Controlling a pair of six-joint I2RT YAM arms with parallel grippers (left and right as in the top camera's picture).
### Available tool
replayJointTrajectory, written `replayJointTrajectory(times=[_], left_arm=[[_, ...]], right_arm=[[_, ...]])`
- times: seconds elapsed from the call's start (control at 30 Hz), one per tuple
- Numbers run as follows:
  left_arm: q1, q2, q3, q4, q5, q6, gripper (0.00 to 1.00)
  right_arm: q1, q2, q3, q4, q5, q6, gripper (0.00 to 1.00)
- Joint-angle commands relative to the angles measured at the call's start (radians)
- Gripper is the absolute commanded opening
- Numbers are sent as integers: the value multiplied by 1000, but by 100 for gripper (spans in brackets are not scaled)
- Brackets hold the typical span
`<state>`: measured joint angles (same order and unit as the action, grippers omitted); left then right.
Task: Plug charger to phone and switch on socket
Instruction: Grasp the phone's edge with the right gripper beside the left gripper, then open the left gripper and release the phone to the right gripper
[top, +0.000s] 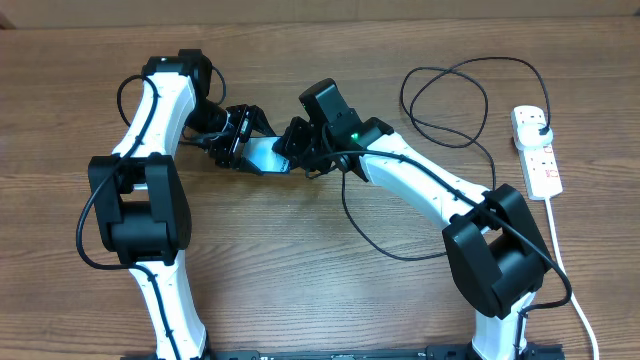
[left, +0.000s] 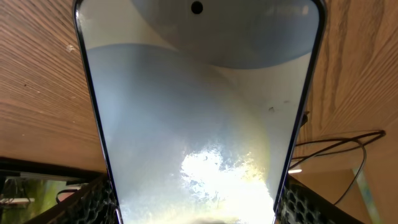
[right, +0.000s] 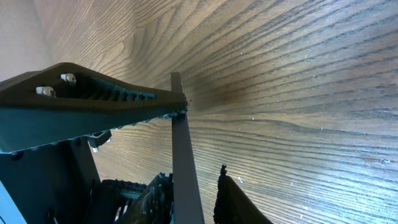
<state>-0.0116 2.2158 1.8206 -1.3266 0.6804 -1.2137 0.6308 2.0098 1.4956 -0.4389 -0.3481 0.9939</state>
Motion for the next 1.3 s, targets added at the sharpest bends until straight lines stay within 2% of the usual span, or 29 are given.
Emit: replayJointTrajectory(times=[0.0, 0.3, 0.73, 0.83, 0.97, 1.1, 1.23, 1.27], left_arm=[[-2, 0, 29, -3, 50, -29, 47], [-2, 0, 29, -2, 53, -32, 47], [-2, 0, 29, -2, 53, -32, 48], [-2, 0, 29, -3, 53, -32, 57], [-2, 0, 29, -3, 53, -32, 60], [-2, 0, 29, -3, 53, -32, 71], [-2, 0, 29, -3, 52, -32, 96], [-2, 0, 29, -3, 52, -32, 100]], right_arm=[[5, 3, -3, 0, 6, 2, 25], [5, 3, -3, 2, 6, 2, 14], [5, 3, -3, 11, 6, 2, 7], [5, 3, -3, 12, 6, 2, 6], [2, 3, -3, 16, 3, 2, 4], [-4, 3, -3, 29, -13, 2, 4], [-14, 3, -3, 40, -26, 2, 4], [-18, 3, -3, 42, -32, 2, 4]])
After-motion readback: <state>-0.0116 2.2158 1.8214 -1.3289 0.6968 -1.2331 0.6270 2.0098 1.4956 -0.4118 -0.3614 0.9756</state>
